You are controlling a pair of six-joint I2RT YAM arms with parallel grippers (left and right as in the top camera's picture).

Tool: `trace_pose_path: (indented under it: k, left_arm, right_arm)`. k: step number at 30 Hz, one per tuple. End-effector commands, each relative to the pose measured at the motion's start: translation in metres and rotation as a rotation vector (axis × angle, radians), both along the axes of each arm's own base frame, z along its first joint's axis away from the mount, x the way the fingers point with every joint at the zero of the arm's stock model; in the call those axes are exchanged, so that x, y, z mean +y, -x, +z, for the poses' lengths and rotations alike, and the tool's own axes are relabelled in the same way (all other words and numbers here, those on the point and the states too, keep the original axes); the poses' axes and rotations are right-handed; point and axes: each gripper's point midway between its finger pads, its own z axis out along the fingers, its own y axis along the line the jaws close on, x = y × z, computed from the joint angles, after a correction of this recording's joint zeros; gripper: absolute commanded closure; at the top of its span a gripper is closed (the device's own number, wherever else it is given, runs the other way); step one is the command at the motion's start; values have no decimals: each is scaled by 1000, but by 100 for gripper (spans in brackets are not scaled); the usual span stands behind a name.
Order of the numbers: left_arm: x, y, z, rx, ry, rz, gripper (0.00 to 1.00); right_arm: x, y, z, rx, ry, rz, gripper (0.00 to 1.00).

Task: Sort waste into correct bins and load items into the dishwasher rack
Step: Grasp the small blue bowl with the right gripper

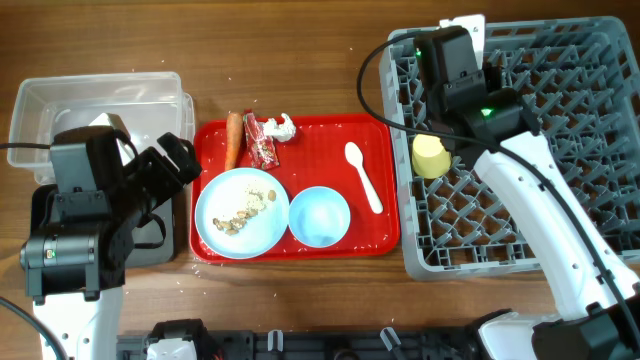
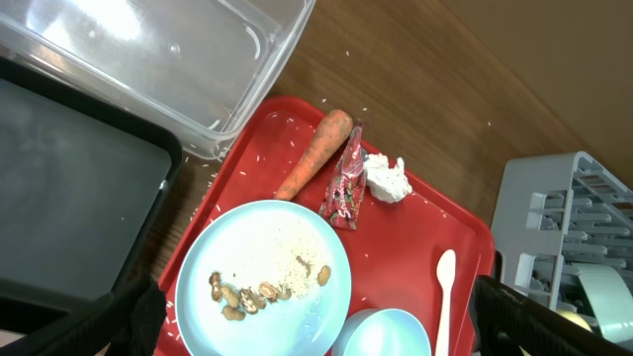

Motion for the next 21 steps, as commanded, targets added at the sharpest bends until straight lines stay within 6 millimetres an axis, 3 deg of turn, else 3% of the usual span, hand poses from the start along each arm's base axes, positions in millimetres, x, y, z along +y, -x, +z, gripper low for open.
trace_pose_path:
  k: [1, 4, 5, 8, 11, 14, 19, 21]
  left_arm:
    - [1, 0, 4, -12, -1, 11, 0]
    - [1, 0, 4, -12, -1, 11, 0]
    - [1, 0, 4, -12, -1, 11, 0]
    - [1, 0, 4, -12, -1, 11, 0]
    - [1, 0, 4, -12, -1, 11, 0]
    - [1, 0, 5, -13, -1, 11, 0]
    - [1, 0, 4, -12, -1, 11, 0]
    - [1, 0, 4, -12, -1, 11, 0]
  right_arm:
    - [90, 33, -34, 219, -347, 302, 65]
    - [165, 86, -52, 449, -566, 592, 61]
    - [175, 103, -65, 521, -575, 614, 57]
    - [182, 138, -109, 686, -544, 578, 52]
    - [177, 169, -159, 841, -514, 482, 51]
    - [170, 180, -196, 902, -500, 414, 51]
    - [167, 185, -227, 950, -483, 395, 52]
    - [166, 184, -233, 956, -470, 390, 76]
